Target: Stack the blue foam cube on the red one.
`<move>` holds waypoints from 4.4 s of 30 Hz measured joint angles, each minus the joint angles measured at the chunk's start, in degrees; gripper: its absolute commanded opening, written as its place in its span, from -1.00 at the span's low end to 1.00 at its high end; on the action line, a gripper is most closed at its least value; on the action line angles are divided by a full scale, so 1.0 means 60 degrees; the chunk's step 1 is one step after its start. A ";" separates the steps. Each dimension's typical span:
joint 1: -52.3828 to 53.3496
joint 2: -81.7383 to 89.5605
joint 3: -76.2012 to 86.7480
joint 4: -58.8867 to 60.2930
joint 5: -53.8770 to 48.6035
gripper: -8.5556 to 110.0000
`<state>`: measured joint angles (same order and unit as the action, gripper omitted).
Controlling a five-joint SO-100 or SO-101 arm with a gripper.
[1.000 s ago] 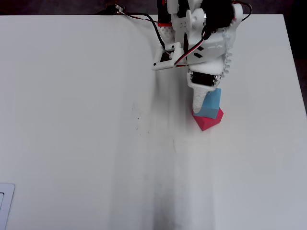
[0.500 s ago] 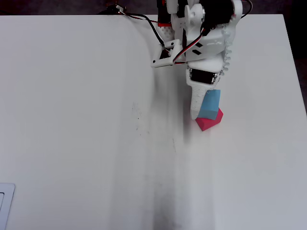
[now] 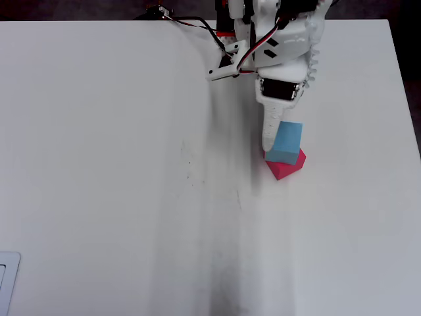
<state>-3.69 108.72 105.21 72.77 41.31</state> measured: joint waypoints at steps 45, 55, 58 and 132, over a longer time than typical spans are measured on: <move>0.0542 1.0020 0.6006 -0.2065 -0.1934 -0.45; 0.0703 1.0913 0.6973 -0.2402 -0.1992 -0.46; 0.0776 1.1089 0.7207 -0.2402 -0.1992 -0.46; 0.1274 1.1748 0.7456 -0.2681 -0.1992 -0.46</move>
<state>3.96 179.21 149.94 56.69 29.36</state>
